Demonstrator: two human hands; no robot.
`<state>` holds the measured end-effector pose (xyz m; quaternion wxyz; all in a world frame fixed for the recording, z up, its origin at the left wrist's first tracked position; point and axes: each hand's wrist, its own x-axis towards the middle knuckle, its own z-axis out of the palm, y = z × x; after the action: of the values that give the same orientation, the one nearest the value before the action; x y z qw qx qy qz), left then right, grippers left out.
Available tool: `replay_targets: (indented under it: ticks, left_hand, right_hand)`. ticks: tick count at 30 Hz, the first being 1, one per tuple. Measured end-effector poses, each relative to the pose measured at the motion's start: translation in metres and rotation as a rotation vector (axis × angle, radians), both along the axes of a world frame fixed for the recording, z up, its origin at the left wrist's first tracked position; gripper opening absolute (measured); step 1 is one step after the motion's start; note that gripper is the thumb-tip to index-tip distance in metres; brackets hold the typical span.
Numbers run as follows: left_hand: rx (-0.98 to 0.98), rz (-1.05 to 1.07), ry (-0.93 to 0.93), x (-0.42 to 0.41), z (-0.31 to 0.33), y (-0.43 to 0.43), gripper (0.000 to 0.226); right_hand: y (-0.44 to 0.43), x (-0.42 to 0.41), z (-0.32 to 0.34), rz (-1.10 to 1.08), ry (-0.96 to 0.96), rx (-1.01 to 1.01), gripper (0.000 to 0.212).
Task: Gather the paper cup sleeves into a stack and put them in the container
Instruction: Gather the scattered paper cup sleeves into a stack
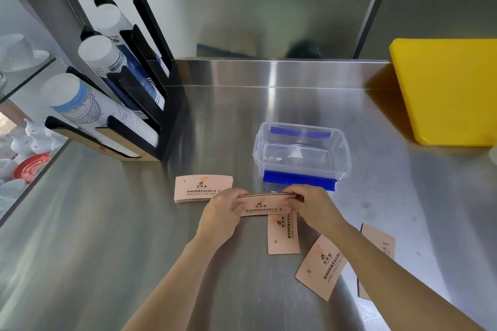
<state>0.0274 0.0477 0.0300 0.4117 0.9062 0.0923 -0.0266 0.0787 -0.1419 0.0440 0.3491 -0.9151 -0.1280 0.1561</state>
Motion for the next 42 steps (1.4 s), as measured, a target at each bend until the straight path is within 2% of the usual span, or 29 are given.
replay_targets:
  ticks: [4,6,8,10,12,15,17,22,25,29,33,35,38,42]
  left_hand:
    - [0.011,-0.008,0.016,-0.001,0.002,0.003,0.013]
    - [0.028,-0.015,0.006,0.001,0.004,-0.001,0.012]
    - [0.043,-0.009,-0.002,0.004,0.005,-0.007,0.013]
    - [0.046,0.016,-0.004,0.006,0.003,-0.012,0.015]
    - [0.046,0.029,0.003,0.008,0.003,-0.016,0.018]
    - [0.075,0.01,-0.004,0.01,0.006,-0.022,0.018]
    - [0.075,0.002,-0.01,0.011,0.007,-0.026,0.017]
    - [0.064,-0.004,-0.002,0.011,0.006,-0.032,0.018]
    - [0.055,-0.006,0.0,0.009,0.003,-0.031,0.018]
    - [0.049,-0.001,0.003,0.008,0.003,-0.031,0.018]
    - [0.011,-0.013,-0.002,0.006,0.004,-0.032,0.016]
    - [0.001,-0.038,-0.009,0.006,0.003,-0.032,0.019]
    - [-0.065,-0.083,-0.013,0.005,0.002,-0.031,0.023]
    - [-0.125,-0.214,0.021,0.003,-0.006,-0.026,0.033]
  right_hand:
    - [-0.011,-0.001,0.002,-0.011,0.006,-0.005,0.033]
    - [-0.022,0.0,0.01,0.047,0.077,-0.02,0.036]
    - [-0.035,0.0,0.02,0.104,0.159,-0.053,0.049]
    - [-0.048,0.0,0.028,0.099,0.188,-0.138,0.066]
    - [-0.059,-0.002,0.031,0.161,0.208,-0.324,0.074]
    - [-0.068,-0.008,0.02,0.315,0.17,-0.581,0.061]
    - [-0.07,-0.01,0.012,0.335,0.14,-0.614,0.052]
    - [-0.072,-0.008,0.008,0.355,0.104,-0.623,0.033]
    - [-0.071,-0.009,0.009,0.372,0.134,-0.611,0.029]
    - [-0.068,-0.01,0.014,0.236,0.244,-0.421,0.031]
    - [-0.059,-0.01,0.021,0.046,0.085,-0.128,0.02]
    - [-0.054,-0.01,0.021,0.012,-0.018,-0.141,0.029]
    - [-0.049,-0.011,0.012,-0.004,-0.152,-0.275,0.04]
    - [-0.044,-0.015,0.0,-0.033,-0.202,-0.233,0.024]
